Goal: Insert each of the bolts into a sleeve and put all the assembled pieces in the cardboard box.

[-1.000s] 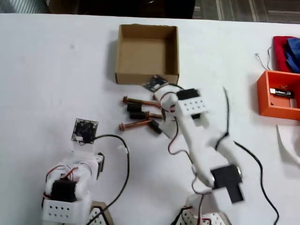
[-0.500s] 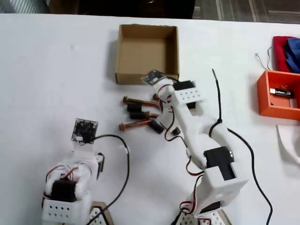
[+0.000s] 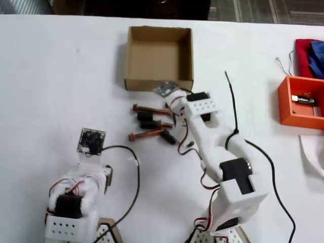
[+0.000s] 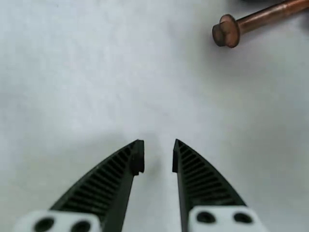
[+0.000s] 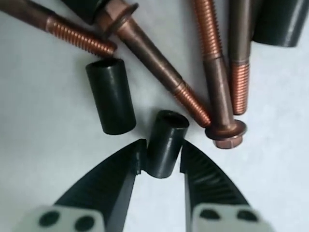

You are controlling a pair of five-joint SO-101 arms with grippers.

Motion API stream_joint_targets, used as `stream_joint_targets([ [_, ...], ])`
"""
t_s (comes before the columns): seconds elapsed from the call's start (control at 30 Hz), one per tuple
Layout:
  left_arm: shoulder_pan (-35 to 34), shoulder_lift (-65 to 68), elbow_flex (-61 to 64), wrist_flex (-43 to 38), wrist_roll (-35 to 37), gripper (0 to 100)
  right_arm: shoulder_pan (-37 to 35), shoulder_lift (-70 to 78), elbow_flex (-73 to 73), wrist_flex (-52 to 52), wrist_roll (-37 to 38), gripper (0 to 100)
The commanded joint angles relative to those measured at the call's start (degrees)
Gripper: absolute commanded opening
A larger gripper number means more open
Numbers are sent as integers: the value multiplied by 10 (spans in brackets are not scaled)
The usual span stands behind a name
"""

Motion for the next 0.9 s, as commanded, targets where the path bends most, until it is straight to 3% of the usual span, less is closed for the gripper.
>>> stream_joint_targets([
  [0.0, 5, -9, 12, -2, 4, 124, 2, -2, 0, -8, 4, 109],
  [0.53, 5, -9, 12, -2, 4, 124, 3, 73, -33, -7, 0, 132],
  [0.63, 5, -9, 12, -2, 4, 124, 3, 73, -33, -7, 1, 93],
  [0.7, 5, -9, 12, -2, 4, 124, 5, 73, -33, -7, -1, 16],
  [0.87, 5, -9, 12, -2, 4, 124, 6, 44, -19, -4, -2, 23],
])
